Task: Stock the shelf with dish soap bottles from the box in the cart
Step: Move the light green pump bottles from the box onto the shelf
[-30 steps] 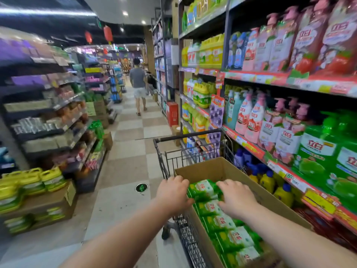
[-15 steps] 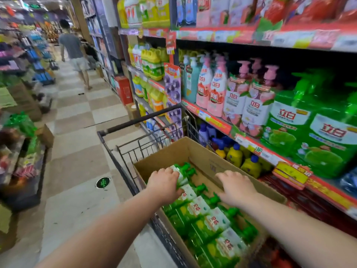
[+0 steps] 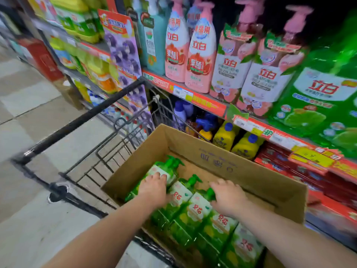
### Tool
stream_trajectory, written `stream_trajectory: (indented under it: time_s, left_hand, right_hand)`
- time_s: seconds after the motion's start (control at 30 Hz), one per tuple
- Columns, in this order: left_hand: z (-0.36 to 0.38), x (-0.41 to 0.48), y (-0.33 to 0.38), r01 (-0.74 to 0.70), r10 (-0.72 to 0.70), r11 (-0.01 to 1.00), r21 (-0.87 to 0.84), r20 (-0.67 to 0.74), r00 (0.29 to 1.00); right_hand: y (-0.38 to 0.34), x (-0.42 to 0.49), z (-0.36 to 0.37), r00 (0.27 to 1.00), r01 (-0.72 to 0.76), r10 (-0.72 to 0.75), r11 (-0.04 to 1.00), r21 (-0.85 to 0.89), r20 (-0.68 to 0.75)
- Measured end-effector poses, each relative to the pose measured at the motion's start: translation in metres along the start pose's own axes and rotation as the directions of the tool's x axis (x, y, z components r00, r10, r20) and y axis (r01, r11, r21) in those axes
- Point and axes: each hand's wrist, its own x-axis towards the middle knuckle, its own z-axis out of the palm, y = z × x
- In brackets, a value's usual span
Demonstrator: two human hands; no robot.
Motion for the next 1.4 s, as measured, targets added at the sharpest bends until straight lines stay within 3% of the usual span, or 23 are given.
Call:
stream_trajectory:
  time_s: [0.27,0.5,0.67,0.83,1.07,1.4]
  left_hand:
    - [0.024,0.06,-0.061,0.086,-0.077,0.991,-0.101,0.085,0.993]
    - [0.05,0.1,-0.089,0.209,-0.145,0.946,-0.247,0.251,0.957]
    - [0.072,0.115,-0.097,0.344,-0.169,0.813,-0.47,0.375,0.912]
    - [0.089,0.12,-0.106,0.429,-0.207,0.726,-0.538,0.425,0.881]
    - [0.095,0.127,-0.115,0.46,-0.195,0.645,-0.61,0.451,0.871]
    - [0.098,0.119,-0.104,0.439,-0.106,0.552,-0.709,0.463,0.88]
  right_hand:
    - [-0.063,0.087,0.023,0.994,0.011,-0.02,0.996,0.085,0.104]
    - [-0.095,0.158,0.046,0.985,-0.109,0.051,0.926,0.36,0.166]
    - [-0.104,0.189,0.063,0.967,-0.238,0.12,0.738,0.631,0.225]
    - [-0.111,0.208,0.082,0.942,-0.332,0.106,0.444,0.832,0.319]
    - [-0.132,0.232,0.111,0.88,-0.445,0.218,0.074,0.892,0.421]
    - [-0.117,0.218,0.109,0.869,-0.47,0.052,-0.222,0.854,0.492]
